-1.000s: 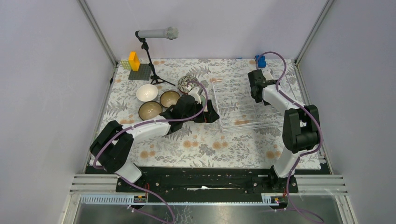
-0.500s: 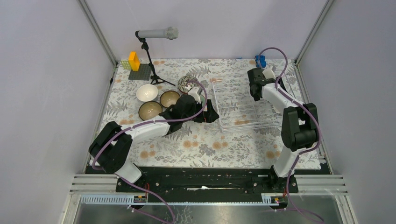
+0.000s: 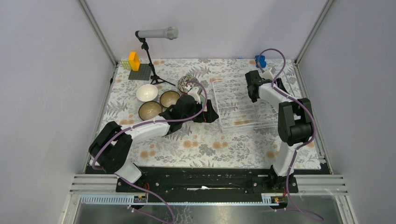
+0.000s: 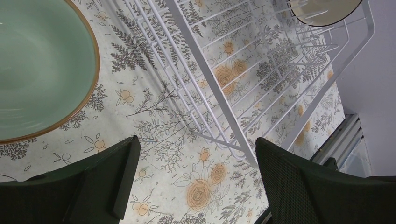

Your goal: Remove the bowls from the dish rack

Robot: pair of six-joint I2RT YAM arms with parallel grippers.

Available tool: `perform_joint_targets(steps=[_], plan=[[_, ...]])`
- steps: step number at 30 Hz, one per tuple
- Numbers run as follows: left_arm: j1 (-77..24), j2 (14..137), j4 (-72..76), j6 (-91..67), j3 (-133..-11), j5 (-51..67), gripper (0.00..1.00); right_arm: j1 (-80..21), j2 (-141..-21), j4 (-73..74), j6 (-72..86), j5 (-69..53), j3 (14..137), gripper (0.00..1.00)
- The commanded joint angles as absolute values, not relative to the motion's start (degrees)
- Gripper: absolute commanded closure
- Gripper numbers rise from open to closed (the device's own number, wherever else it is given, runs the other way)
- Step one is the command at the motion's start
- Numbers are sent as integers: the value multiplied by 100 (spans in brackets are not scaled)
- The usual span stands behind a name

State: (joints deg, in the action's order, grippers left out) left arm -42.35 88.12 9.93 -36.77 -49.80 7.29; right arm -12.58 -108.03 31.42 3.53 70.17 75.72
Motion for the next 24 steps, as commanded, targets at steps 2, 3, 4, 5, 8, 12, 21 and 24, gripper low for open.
perform_joint_targets(steps=[2, 3, 4, 5, 8, 12, 21, 24], plan=[[-4263, 8509, 1055, -3519, -4958, 620, 1, -1099, -10956, 3191, 612, 7316, 7900, 41], [-4258, 8496, 1033, -3502, -4954, 596, 1, -1062, -10985, 3239, 634, 7272, 7932, 41], [-4262, 8482, 1015, -3480, -4953, 571, 1, -1030, -11028, 3300, 686, 7277, 7962, 41], [-4263, 8462, 997, -3473, -4941, 549, 1, -997, -11062, 3386, 757, 7289, 7997, 41], [-4257, 8421, 988, -3455, -4914, 502, 1, -882, -11143, 3717, 1163, 7314, 8131, 43], [-4262, 8419, 984, -3478, -4879, 515, 1, -730, -11136, 4036, 1509, 7210, 8247, 71], [-4263, 8321, 985, -3451, -4786, 477, 1, -701, -11054, 4830, 2141, 7714, 8605, 100], [-4263, 8290, 985, -3451, -4773, 458, 1, -727, -11055, 5459, 2644, 8049, 8908, 100]])
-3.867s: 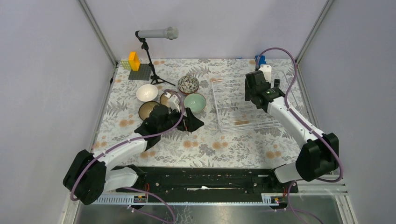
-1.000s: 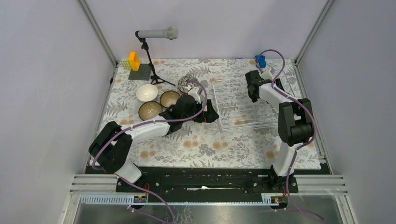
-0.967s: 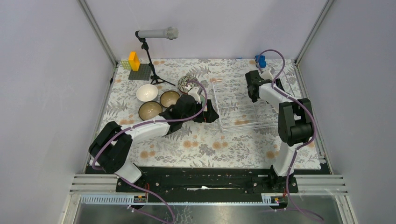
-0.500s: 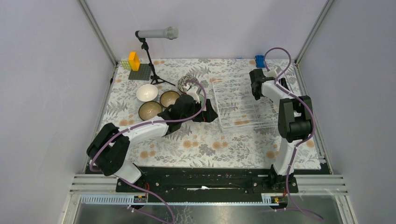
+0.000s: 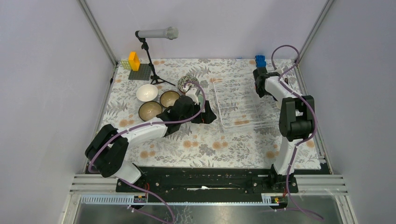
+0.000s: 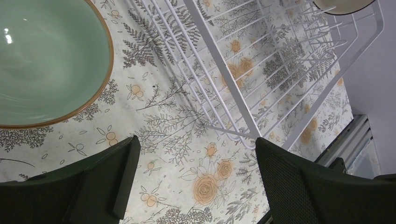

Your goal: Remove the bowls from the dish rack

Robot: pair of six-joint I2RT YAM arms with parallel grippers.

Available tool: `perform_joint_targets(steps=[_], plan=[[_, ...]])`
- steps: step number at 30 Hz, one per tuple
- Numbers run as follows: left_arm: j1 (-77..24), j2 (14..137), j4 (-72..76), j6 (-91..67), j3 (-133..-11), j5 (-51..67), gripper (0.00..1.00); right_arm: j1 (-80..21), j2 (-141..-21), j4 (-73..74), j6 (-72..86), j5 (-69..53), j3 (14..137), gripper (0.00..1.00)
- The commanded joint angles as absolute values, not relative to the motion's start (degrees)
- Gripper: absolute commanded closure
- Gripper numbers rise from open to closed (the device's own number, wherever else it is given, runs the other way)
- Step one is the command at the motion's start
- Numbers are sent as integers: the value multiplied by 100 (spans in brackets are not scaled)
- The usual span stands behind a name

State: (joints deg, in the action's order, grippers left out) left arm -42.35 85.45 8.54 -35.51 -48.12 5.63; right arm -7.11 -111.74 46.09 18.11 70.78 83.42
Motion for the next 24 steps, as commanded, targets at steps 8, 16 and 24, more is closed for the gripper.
perform_joint_targets(steps=[8, 16, 24], plan=[[-4258, 8189, 1008, -3469, -4683, 418, 1, -1002, -11601, 8277, 5070, 8924, 10198, 100], [-4262, 8099, 908, -3446, -4681, 351, 1, -1385, -11366, 8508, 5100, 8641, 10602, 100], [-4256, 7865, 891, -3476, -4587, 255, 2, -2312, -10786, 8510, 5821, 9015, 10617, 100]])
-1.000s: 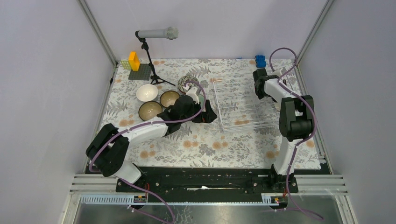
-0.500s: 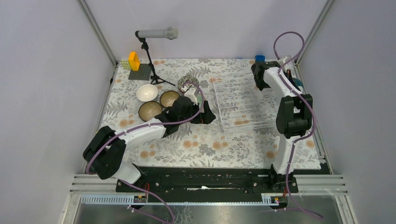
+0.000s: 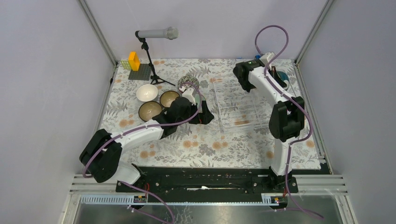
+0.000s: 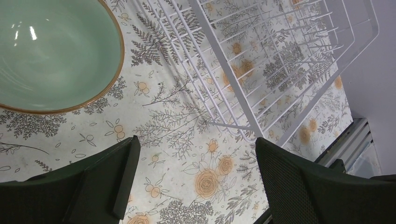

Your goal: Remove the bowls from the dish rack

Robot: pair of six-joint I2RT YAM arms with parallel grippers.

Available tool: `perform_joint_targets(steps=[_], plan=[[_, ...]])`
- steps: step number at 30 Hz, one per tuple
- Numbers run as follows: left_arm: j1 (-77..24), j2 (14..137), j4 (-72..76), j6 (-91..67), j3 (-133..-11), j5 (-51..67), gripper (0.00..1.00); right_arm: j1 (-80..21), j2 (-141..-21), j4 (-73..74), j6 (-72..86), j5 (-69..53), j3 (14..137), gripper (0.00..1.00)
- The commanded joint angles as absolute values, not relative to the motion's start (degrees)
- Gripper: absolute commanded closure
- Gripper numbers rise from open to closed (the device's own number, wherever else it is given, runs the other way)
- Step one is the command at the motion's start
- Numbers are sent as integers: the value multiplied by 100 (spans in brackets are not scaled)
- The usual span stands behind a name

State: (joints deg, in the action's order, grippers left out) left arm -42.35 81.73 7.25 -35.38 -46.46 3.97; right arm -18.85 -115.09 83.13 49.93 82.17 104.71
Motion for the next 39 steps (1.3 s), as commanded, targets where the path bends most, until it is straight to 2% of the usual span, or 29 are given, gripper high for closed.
perform_joint_targets(steps=[1, 11, 17, 18, 20, 22, 23, 24, 27, 34, 39], plan=[[-4257, 7839, 888, -3474, -4570, 243, 2, -2395, -10744, 8505, 5871, 9030, 10638, 100], [-4258, 7508, 887, -3501, -4374, 114, 2, -2957, -10877, 8498, 6051, 8900, 10954, 100], [-4262, 7362, 893, -3514, -4318, 63, 2, -3212, -10962, 7960, 5630, 8755, 10981, 100], [-4261, 7343, 888, -3509, -4308, 54, 2, -3226, -10844, 7567, 5139, 8647, 10862, 100], [-4263, 7301, 888, -3508, -4286, 40, 2, -3233, -10357, 5782, 3463, 8121, 10154, 100], [-4262, 7251, 890, -3505, -4268, 21, 2, -3219, -9304, 2373, 1219, 6280, 8542, 100], [-4260, 7208, 876, -3495, -4263, 18, 2, -3187, -8752, 962, 998, 5240, 7755, 99], [-4262, 7174, 861, -3483, -4263, 18, 2, -3165, -8403, 464, 1147, 4616, 7280, 98], [-4263, 7001, 753, -3474, -4279, -138, 2, -3168, -8164, 577, 1533, 3689, 7199, 99], [-4263, 6552, 520, -3471, -4389, -277, 1, -3173, -8554, 1934, 1916, 3427, 8048, 100], [-4262, 6423, 343, -3459, -4593, -340, 2, -3179, -8431, 2214, 2060, 2533, 8094, 100]])
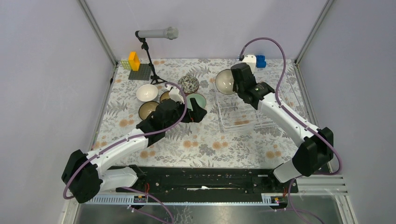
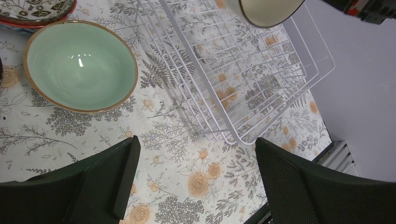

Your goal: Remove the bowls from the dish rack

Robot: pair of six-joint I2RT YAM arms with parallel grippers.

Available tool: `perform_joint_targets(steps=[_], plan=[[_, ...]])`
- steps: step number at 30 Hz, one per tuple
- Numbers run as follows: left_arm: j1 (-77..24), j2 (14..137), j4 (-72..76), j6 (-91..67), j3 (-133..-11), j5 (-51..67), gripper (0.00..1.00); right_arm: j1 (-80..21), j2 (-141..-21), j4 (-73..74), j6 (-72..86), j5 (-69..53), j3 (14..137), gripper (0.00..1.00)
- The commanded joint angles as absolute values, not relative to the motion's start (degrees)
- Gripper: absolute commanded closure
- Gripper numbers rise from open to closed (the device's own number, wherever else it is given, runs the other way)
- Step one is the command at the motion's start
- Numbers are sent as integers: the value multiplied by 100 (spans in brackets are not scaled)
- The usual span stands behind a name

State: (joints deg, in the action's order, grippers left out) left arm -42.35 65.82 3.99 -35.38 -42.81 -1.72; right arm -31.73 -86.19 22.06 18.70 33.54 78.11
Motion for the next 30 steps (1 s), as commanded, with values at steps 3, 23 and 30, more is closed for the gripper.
perform_joint_targets(steps=[3, 23, 30], plan=[[-4261, 6390, 250, -3448, -4740, -366, 1, -3226, -8417, 2394, 2090, 2006, 8181, 100], [-4263, 6652, -727, -3779, -5353, -1671, 8, -4460, -8998, 2929, 1905, 2411, 8688, 100], [-4262, 6774, -868, -3868, -5393, -2082, 17, -4683, -9129, 2924, 1900, 2481, 8756, 100]])
